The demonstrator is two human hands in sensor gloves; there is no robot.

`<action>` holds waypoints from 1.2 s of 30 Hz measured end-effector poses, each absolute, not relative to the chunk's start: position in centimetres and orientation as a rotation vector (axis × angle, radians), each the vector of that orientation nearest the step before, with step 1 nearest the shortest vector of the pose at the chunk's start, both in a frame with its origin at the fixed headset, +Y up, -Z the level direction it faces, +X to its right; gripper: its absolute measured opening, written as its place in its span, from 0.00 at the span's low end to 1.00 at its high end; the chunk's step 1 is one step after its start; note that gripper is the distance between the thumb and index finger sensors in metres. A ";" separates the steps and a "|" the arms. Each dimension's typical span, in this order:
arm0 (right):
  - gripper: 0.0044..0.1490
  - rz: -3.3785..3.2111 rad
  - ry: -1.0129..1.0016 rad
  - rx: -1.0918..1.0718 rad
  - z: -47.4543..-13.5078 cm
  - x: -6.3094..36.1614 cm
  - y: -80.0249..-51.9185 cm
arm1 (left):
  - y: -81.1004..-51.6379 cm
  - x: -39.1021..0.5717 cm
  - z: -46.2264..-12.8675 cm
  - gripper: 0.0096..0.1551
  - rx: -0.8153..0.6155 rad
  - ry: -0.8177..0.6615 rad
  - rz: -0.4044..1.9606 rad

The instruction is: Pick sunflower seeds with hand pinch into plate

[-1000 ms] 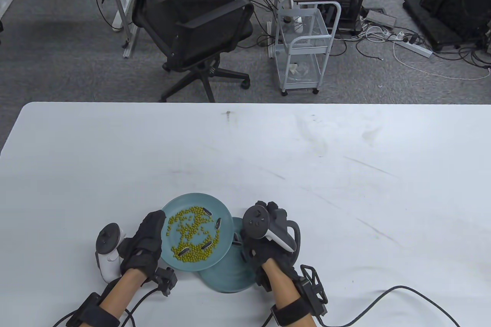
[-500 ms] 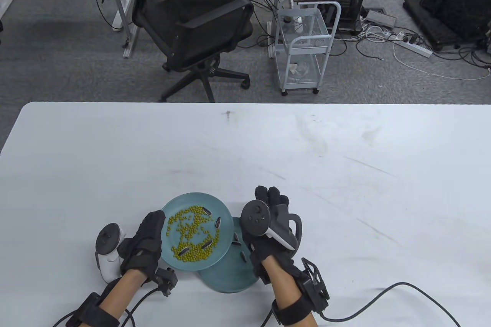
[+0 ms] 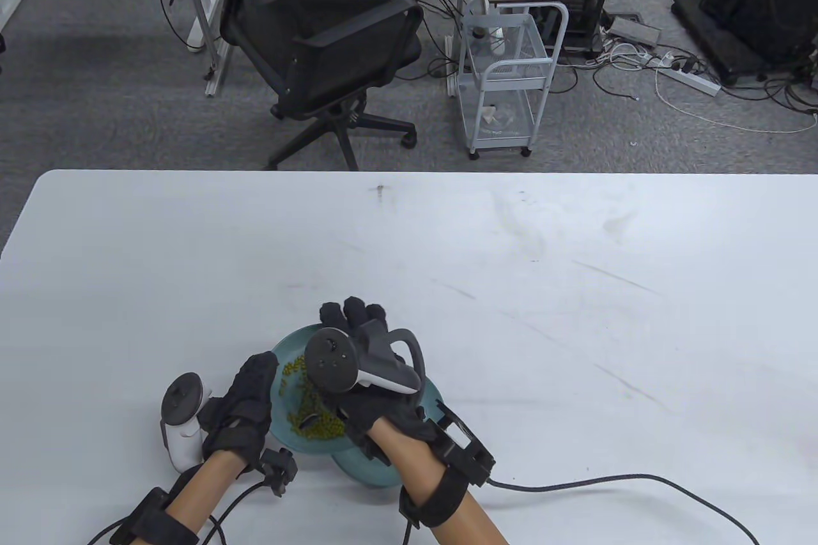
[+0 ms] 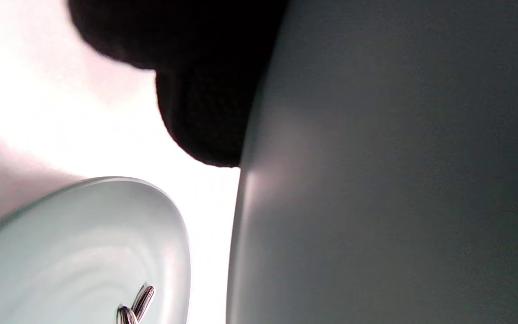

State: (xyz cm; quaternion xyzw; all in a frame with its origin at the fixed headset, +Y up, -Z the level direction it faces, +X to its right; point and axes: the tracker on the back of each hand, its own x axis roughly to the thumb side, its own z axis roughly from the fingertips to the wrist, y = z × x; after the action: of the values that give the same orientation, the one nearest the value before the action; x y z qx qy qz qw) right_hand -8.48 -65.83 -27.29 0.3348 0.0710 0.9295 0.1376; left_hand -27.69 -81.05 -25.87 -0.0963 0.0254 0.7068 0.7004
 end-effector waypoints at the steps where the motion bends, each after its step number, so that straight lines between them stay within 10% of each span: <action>1: 0.22 2.665 0.168 1.080 -26.9 -9.0 -66.2 | -81.1 -27.7 -25.9 0.26 -0.218 0.056 1.574; 12: 0.25 2.731 0.431 1.376 -25.6 -10.9 -68.9 | -81.3 -28.1 -26.1 0.26 -0.214 0.080 1.580; 36: 0.24 2.762 0.349 1.359 -25.6 -11.1 -69.7 | -81.3 -27.3 -25.8 0.26 -0.224 0.063 1.549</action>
State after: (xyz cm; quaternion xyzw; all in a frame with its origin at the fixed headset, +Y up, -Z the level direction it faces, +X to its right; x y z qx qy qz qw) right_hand -11.14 -69.67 -25.58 0.4385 0.1127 0.8914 0.0220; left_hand -27.28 -81.32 -25.83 -0.1008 0.0284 0.6976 0.7088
